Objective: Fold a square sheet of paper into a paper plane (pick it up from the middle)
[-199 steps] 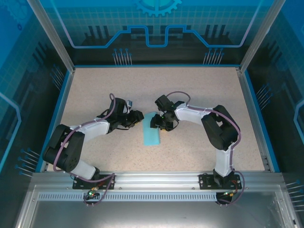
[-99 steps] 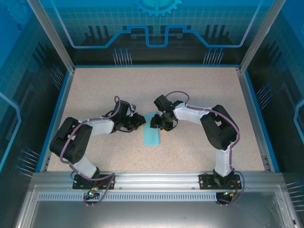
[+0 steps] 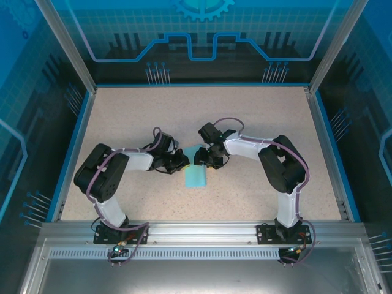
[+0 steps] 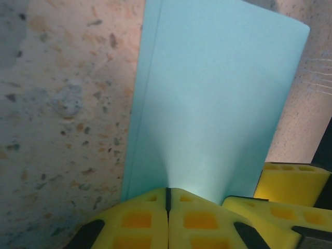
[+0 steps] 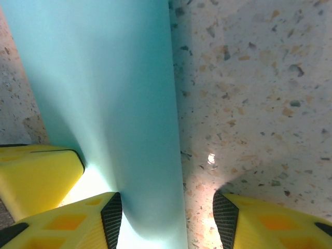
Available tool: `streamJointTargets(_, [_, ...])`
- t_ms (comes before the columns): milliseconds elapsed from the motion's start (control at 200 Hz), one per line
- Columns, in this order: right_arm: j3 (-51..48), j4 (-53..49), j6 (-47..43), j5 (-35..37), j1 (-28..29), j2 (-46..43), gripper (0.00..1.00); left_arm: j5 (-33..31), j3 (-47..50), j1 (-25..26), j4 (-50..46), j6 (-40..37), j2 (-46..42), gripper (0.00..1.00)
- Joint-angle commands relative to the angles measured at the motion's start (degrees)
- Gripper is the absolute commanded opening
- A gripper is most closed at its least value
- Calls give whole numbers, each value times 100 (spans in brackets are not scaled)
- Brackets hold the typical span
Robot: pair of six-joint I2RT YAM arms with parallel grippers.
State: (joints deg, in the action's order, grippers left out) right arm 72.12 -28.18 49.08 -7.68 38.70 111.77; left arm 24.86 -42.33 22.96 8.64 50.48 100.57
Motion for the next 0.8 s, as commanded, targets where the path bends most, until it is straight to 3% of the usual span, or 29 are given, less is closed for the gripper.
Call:
streamJointTargets(0, [-49,-150,-8,93,50,83,55,-126,-102,40,-215,-185,189,5])
streamJointTargets(320, [-473,603,-288,-430,-303,-1009,59,-172,-5,51,-219,-292,289,5])
streamJointTargets(365, [-575,804,-322,-660,-348,-1092,54,-181,-17,49,-252,-310,280,5])
streamJointTargets(510, [-839,1626,-329,-1538,-429,-1052,23,-219,-26,50,-311,-370,269,5])
streamJointTargets(585, [-878,1875,-272,-1786,-438,-872,13,-210,-32,51,-306,-370,278,5])
streamJointTargets(795, [-1064,2289,-162,-1954,-486,-579,8,-210,-66,51,-359,-399,273,6])
